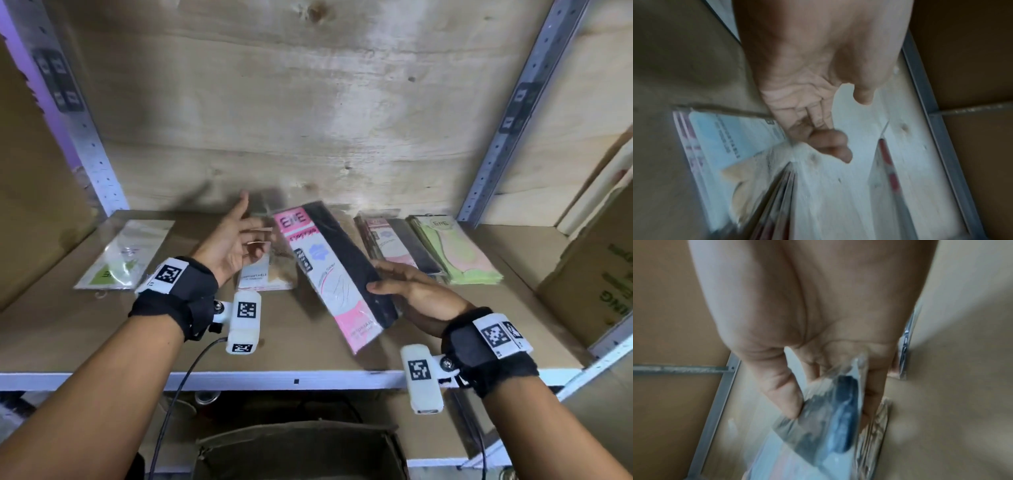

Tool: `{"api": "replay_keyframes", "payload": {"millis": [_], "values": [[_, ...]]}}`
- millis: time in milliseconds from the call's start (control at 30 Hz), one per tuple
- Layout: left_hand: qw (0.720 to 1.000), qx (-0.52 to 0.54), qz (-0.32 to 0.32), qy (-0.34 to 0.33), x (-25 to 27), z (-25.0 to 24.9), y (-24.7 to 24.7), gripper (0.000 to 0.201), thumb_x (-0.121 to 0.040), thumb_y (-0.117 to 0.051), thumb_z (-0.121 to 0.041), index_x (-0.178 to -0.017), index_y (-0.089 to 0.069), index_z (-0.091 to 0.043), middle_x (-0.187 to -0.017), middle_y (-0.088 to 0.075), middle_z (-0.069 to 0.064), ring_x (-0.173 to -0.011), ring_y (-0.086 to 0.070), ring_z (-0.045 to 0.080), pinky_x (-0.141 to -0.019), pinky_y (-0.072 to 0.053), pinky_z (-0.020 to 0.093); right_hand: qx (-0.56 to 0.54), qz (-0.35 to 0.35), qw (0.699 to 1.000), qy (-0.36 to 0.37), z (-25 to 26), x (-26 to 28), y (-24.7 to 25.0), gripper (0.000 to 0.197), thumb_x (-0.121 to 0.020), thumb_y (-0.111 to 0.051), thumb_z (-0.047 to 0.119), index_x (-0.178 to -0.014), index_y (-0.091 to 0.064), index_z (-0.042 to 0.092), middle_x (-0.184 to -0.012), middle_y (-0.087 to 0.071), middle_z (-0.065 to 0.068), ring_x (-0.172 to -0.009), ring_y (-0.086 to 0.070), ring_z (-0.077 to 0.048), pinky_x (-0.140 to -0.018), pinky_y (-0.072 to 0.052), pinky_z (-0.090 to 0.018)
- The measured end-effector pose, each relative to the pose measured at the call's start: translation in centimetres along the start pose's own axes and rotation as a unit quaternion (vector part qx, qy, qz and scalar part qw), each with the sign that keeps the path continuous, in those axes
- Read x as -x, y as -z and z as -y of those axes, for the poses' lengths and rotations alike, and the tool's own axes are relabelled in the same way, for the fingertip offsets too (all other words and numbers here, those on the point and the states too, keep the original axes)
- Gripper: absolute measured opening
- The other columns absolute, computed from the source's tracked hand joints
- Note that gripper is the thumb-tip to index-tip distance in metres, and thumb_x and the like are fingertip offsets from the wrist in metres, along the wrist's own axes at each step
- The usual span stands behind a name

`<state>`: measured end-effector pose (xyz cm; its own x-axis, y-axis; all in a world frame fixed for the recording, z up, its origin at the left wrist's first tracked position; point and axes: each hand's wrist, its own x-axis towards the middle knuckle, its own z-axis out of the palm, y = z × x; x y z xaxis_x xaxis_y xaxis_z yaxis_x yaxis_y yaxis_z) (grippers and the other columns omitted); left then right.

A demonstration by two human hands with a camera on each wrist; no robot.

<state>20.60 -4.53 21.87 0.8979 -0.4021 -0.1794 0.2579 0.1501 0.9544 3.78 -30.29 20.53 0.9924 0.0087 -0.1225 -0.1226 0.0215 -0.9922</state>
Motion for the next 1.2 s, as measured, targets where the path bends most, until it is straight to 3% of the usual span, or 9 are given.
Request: {"api": "replay_keyframes", "payload": {"millis": [133, 233, 333, 467, 533, 633, 733, 967, 1200], "values": [[0.991, -0.102, 0.085, 0.015, 1.1, 0.8, -4.5, 0.067, -0.079, -0.062, -0.068, -0.115, -0.067, -0.012, -0.098, -0.076, 0.013, -0.075, -0.073, 0.022, -0.061, -0.059, 0.026, -0.040, -0.087, 0.995, 0.040, 0.3, -0.1, 1.4, 0.038, -0.093, -0.047, -0.011, -0.131, -0.051, -0.011, -0.131, -0.057, -0.032, -0.120, -0.056, -0.041, -0.109, -0.042, -0.049], [0.969, -0.174, 0.175, -0.006, 2.1, 1.5, -8.3, 0.048, -0.082, -0.075, -0.040, -0.123, -0.064, -0.016, -0.106, -0.075, 0.012, -0.088, -0.075, 0.027, -0.073, -0.061, 0.029, -0.070, -0.151, 0.984, 0.060, 0.9, -0.9, 2.1, 0.039, -0.094, -0.047, -0.013, -0.133, -0.044, -0.016, -0.133, -0.053, -0.035, -0.125, -0.052, -0.048, -0.110, -0.039, -0.055], [0.954, -0.214, 0.206, -0.047, 2.0, 1.7, -11.6, 0.041, -0.087, -0.073, -0.013, -0.127, -0.063, -0.012, -0.115, -0.072, 0.009, -0.099, -0.072, 0.027, -0.078, -0.061, 0.030, -0.074, -0.209, 0.972, 0.075, 1.5, -1.6, 3.0, 0.036, -0.093, -0.051, -0.012, -0.128, -0.048, -0.013, -0.123, -0.062, -0.030, -0.107, -0.064, -0.038, -0.087, -0.058, -0.041], [0.959, -0.232, 0.140, -0.079, -0.1, 1.6, -14.8, 0.040, -0.084, -0.073, 0.001, -0.122, -0.063, 0.004, -0.116, -0.069, 0.020, -0.079, -0.071, 0.021, -0.065, -0.060, 0.021, -0.003, -0.310, 0.948, 0.075, 2.0, -3.0, 5.5, 0.014, -0.084, -0.069, -0.003, -0.080, -0.062, 0.008, -0.079, -0.072, -0.008, -0.068, -0.070, -0.016, -0.060, -0.056, -0.025], [0.956, -0.253, 0.124, -0.077, -1.4, 1.7, -16.2, 0.038, -0.083, -0.073, 0.002, -0.119, -0.064, 0.007, -0.113, -0.070, 0.020, -0.070, -0.070, 0.015, -0.059, -0.058, 0.017, 0.057, -0.330, 0.941, 0.053, 2.3, -3.7, 7.0, 0.015, -0.080, -0.076, 0.005, -0.078, -0.065, 0.014, -0.085, -0.073, -0.010, -0.073, -0.071, -0.018, -0.073, -0.058, -0.032], [0.954, -0.278, 0.098, -0.050, -3.5, 2.3, -17.9, 0.039, -0.081, -0.075, 0.005, -0.118, -0.063, 0.010, -0.116, -0.069, 0.021, -0.085, -0.073, 0.028, -0.073, -0.062, 0.032, 0.132, -0.324, 0.937, -0.006, 2.6, -4.2, 8.5, 0.038, -0.077, -0.077, 0.008, -0.113, -0.065, 0.005, -0.107, -0.072, -0.015, -0.095, -0.071, -0.031, -0.090, -0.056, -0.046], [0.949, -0.305, 0.080, -0.016, -5.2, 2.8, -19.5, 0.036, -0.077, -0.078, 0.006, -0.110, -0.061, 0.006, -0.114, -0.069, 0.023, -0.089, -0.073, 0.034, -0.086, -0.059, 0.046, 0.239, -0.335, 0.910, -0.044, 2.6, -4.2, 9.4, 0.048, -0.078, -0.078, 0.017, -0.123, -0.064, 0.009, -0.113, -0.072, -0.011, -0.101, -0.069, -0.028, -0.096, -0.053, -0.041], [0.868, -0.494, 0.054, -0.002, -6.7, 3.7, -21.7, 0.057, -0.069, -0.089, -0.017, -0.115, -0.063, 0.003, -0.110, -0.073, 0.016, -0.087, -0.075, 0.025, -0.085, -0.060, 0.038, 0.322, -0.351, 0.873, -0.105, 2.1, -4.1, 10.7, 0.033, -0.080, -0.076, 0.014, -0.112, -0.071, 0.007, -0.115, -0.070, -0.012, -0.103, -0.064, -0.025, -0.078, -0.044, -0.022], [0.850, -0.524, 0.042, -0.005, -6.6, 3.7, -22.0, 0.053, -0.069, -0.089, -0.019, -0.112, -0.064, 0.001, -0.107, -0.075, 0.014, -0.083, -0.075, 0.024, -0.084, -0.061, 0.037, 0.327, -0.341, 0.872, -0.129, 1.6, -4.4, 10.9, 0.038, -0.077, -0.078, 0.015, -0.114, -0.072, 0.010, -0.118, -0.069, -0.011, -0.096, -0.060, -0.022, -0.077, -0.042, -0.022]]}}
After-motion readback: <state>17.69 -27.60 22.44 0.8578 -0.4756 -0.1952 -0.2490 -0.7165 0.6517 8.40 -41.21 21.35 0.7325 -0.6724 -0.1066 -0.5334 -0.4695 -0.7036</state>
